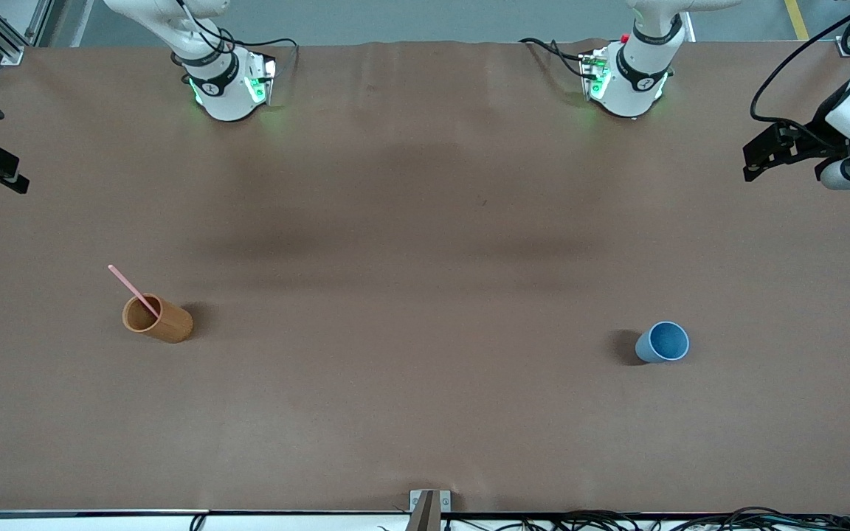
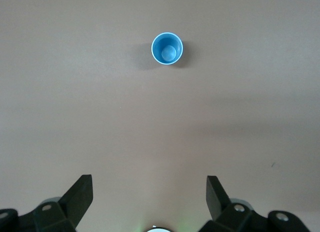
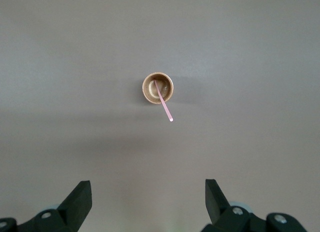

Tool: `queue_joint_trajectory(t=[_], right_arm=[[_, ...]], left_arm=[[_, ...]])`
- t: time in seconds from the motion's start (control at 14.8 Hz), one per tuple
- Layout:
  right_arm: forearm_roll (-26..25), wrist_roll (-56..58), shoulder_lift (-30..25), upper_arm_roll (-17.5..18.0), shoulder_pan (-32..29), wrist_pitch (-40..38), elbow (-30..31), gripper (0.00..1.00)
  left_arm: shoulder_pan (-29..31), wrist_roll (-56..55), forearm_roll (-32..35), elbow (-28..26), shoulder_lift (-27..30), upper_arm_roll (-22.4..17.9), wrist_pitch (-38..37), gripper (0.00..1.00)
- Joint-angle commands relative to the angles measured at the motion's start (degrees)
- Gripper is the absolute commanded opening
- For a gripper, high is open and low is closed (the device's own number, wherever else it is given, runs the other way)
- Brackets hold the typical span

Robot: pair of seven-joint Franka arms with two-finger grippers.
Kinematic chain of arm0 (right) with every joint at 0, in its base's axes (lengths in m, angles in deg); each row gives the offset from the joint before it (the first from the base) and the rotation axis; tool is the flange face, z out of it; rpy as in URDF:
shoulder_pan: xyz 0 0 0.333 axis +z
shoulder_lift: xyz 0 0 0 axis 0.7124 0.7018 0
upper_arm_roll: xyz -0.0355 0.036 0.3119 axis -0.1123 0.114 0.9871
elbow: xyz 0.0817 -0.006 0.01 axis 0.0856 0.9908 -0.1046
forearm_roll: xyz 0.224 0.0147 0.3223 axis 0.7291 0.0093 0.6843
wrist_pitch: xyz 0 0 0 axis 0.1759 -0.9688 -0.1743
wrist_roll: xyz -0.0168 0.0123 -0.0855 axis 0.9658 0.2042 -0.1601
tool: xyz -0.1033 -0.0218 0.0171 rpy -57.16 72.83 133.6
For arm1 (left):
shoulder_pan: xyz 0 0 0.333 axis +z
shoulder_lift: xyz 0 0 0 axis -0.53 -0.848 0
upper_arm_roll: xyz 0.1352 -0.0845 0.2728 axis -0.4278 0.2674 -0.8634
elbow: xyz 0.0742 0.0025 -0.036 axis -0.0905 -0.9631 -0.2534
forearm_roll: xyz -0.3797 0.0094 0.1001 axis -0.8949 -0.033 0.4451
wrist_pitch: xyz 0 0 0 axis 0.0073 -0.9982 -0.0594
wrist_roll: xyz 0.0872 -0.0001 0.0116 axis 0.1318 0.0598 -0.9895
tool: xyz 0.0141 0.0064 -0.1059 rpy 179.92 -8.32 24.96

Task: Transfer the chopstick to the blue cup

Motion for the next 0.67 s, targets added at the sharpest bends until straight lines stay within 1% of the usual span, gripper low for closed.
queue_joint_trajectory(t=[0.0, 0.13, 0.2, 0.34, 0.47, 0.61], right_arm=[[0.21, -0.11, -0.53, 0.35, -0.36, 0.07, 0.54, 1.00], [0.21, -0.11, -0.44, 0.35, -0.36, 0.07, 0.62, 1.00], [0.30, -0.11, -0.44, 0.35, -0.36, 0.16, 0.62, 1.00], [0.30, -0.02, -0.35, 0.35, -0.27, 0.34, 0.62, 1.00], [0.30, -0.02, -0.35, 0.35, -0.36, 0.43, 0.62, 1.00], [0.30, -0.02, -0.35, 0.35, -0.44, 0.51, 0.62, 1.00]], left_arm=[[2.60, 1.92, -1.29, 0.73, -0.76, -0.08, -0.56, 1.00], [2.79, 2.63, -1.38, 0.64, -1.72, -0.16, -0.30, 1.00], [2.70, 2.45, -1.29, 0.82, -3.30, -0.16, 0.40, 1.00], [2.70, 1.49, -1.38, 0.03, -6.03, -0.16, 5.21, 1.00], [3.05, 1.48, -1.20, -0.15, -9.89, -0.16, 8.83, 1.00], [5.42, 2.09, -1.20, -0.06, -15.06, -0.08, 14.87, 1.00]])
